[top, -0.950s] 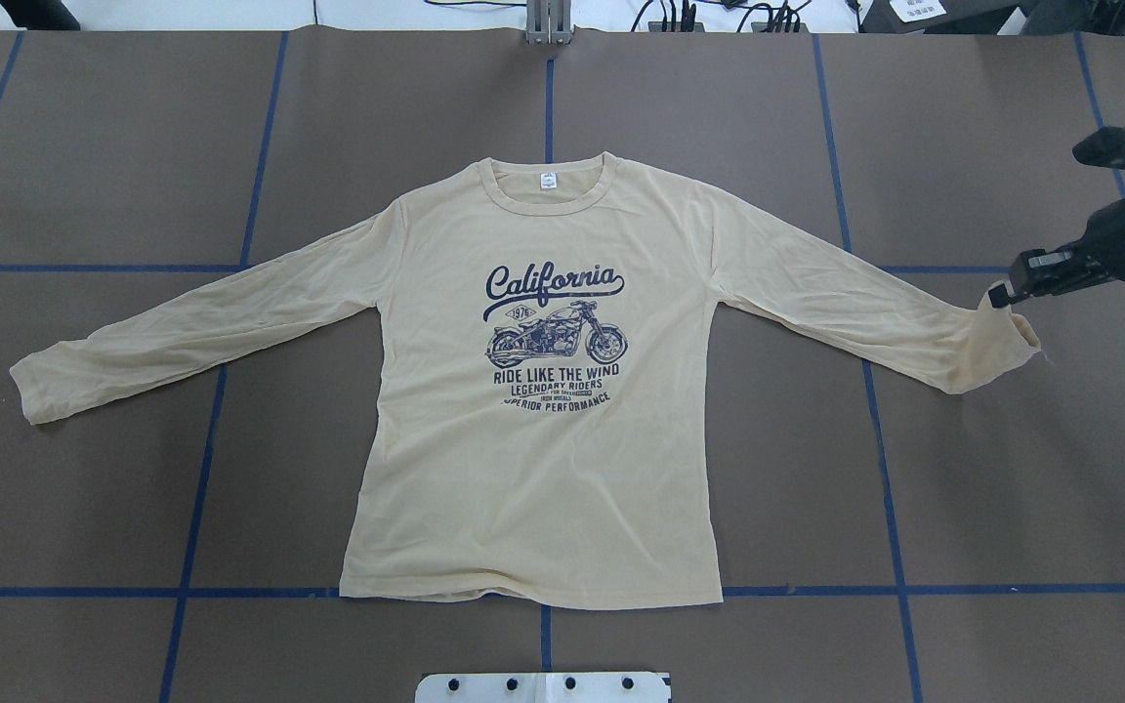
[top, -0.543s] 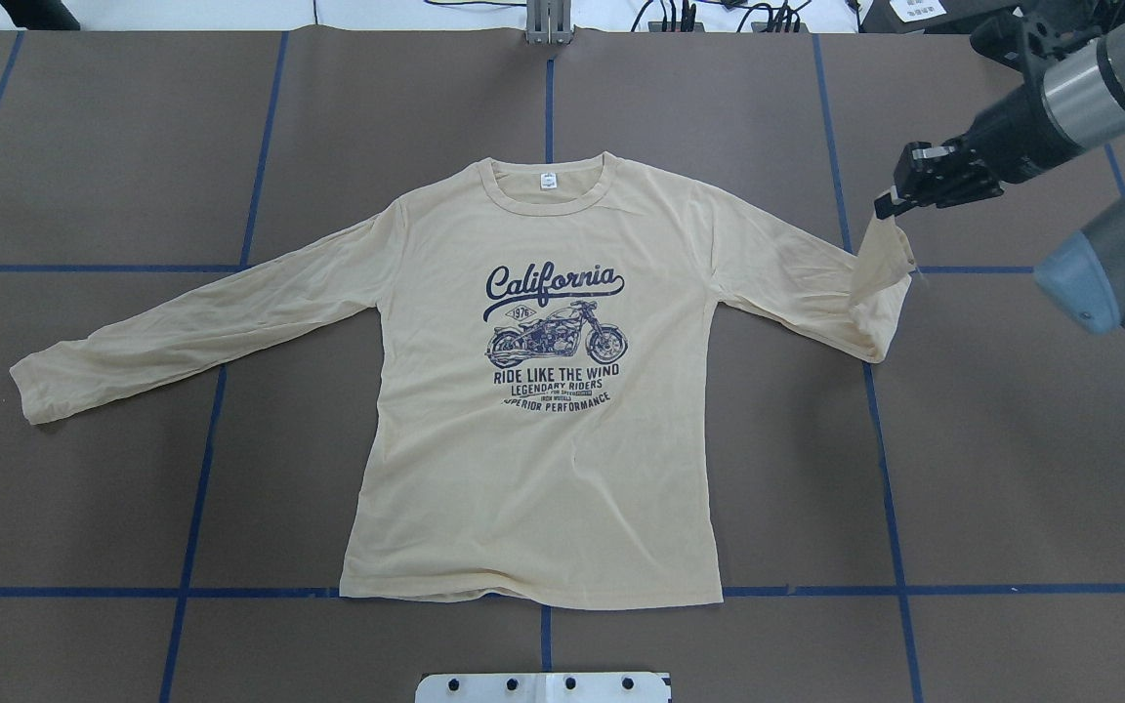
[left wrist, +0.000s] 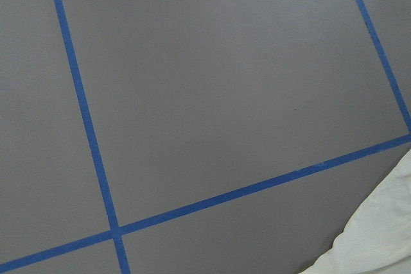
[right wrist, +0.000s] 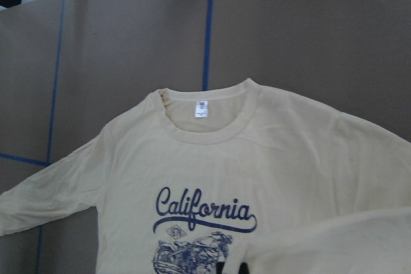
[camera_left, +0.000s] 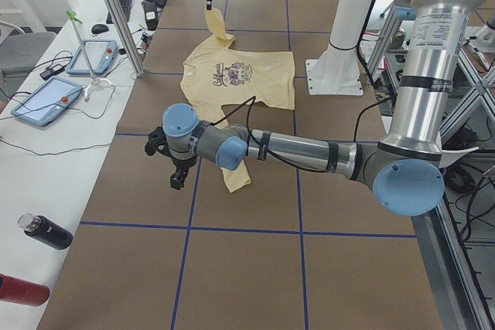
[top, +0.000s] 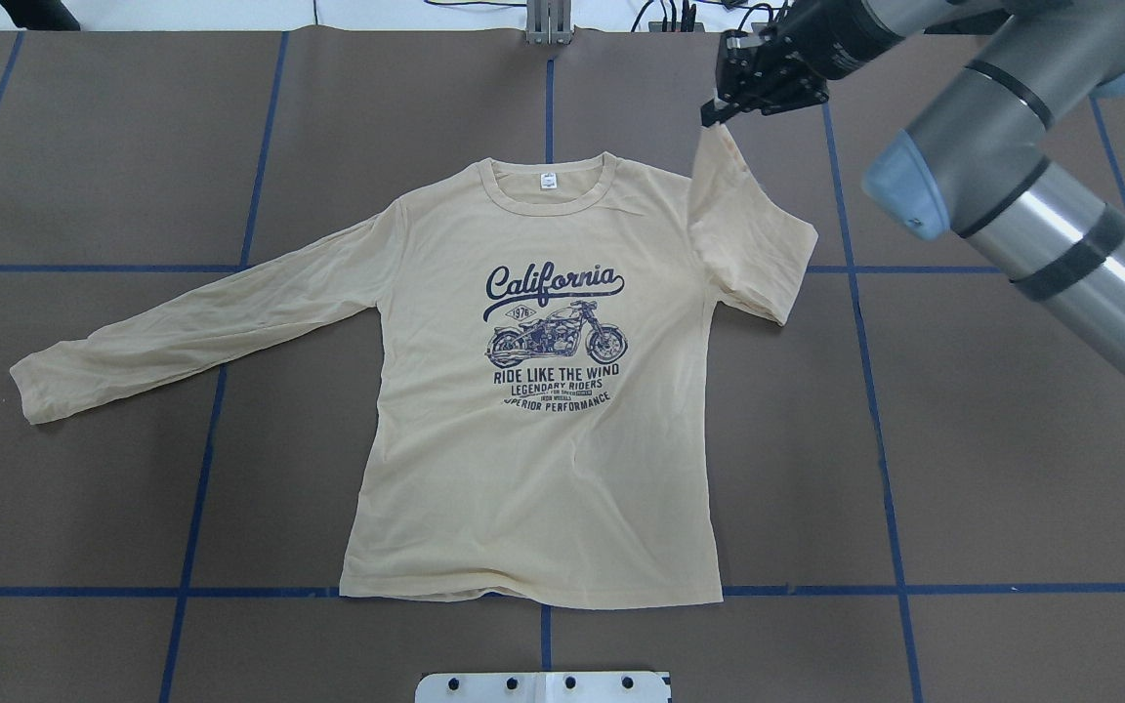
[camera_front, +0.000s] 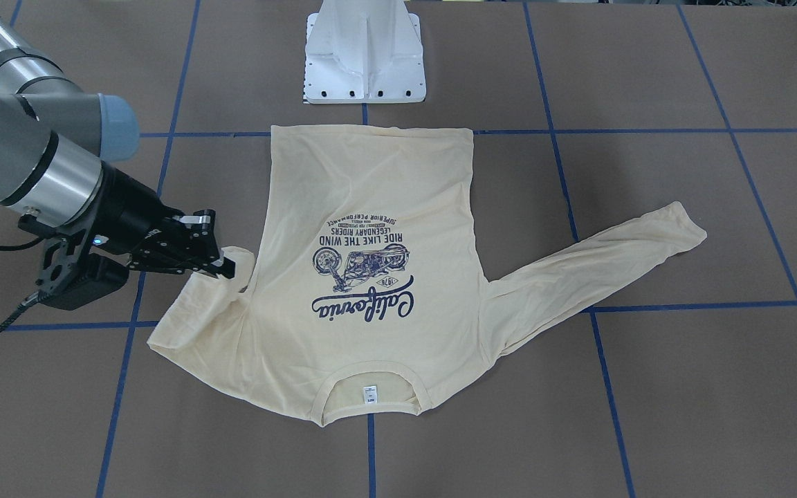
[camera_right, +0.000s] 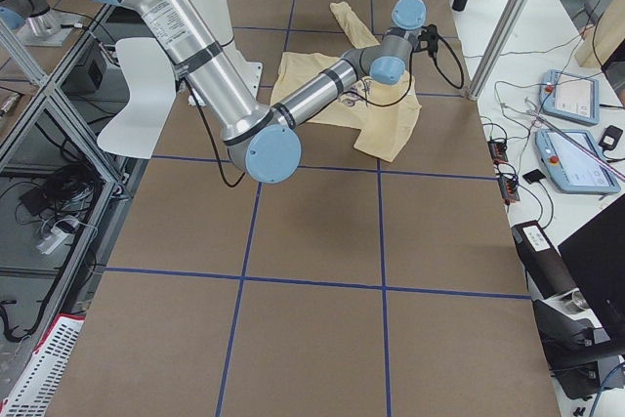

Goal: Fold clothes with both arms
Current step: 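Lift the held sleeve and carry it across the shirt toward the collar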

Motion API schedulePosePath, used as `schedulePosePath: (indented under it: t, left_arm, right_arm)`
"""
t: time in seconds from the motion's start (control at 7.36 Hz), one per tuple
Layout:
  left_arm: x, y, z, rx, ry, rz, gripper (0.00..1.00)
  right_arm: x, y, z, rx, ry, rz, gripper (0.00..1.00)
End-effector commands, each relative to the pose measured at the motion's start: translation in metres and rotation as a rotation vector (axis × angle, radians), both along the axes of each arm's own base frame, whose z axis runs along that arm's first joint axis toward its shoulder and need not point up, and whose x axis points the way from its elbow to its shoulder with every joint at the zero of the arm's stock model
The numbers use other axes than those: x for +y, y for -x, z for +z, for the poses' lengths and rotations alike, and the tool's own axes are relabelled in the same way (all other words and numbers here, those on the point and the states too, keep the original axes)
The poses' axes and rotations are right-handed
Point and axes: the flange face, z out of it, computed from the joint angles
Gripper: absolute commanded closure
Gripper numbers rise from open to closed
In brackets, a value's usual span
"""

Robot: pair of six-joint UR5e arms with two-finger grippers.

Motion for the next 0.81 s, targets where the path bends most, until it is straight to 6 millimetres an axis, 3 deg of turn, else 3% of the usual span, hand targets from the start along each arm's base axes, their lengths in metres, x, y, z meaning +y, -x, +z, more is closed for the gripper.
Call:
schedulePosePath:
  t: [0.0, 0.14, 0.27, 0.54, 0.68]
  left_arm:
    - [-0.001, 0.0, 0.011, -0.004, 0.017, 0.004, 0.0]
    - [-0.004, -0.001, 0.015, -0.005, 0.025, 0.004, 0.0]
    - [-0.006, -0.001, 0.019, -0.006, 0.034, 0.003, 0.0]
    - [-0.008, -0.001, 0.02, -0.004, 0.039, 0.001, 0.0]
    - [-0.008, -0.001, 0.02, -0.004, 0.039, 0.001, 0.0]
  right_arm:
    - [-0.016, 0.096, -0.102, 0.002, -0.067, 0.026, 1.0]
    - [-0.011, 0.161, -0.117, 0.046, -0.074, 0.051, 1.0]
    - [-0.003, 0.203, -0.121, 0.082, -0.085, 0.087, 1.0]
    - [0.017, 0.25, -0.107, 0.134, -0.095, 0.121, 1.0]
    - [0.024, 0.282, -0.115, 0.165, -0.097, 0.132, 1.0]
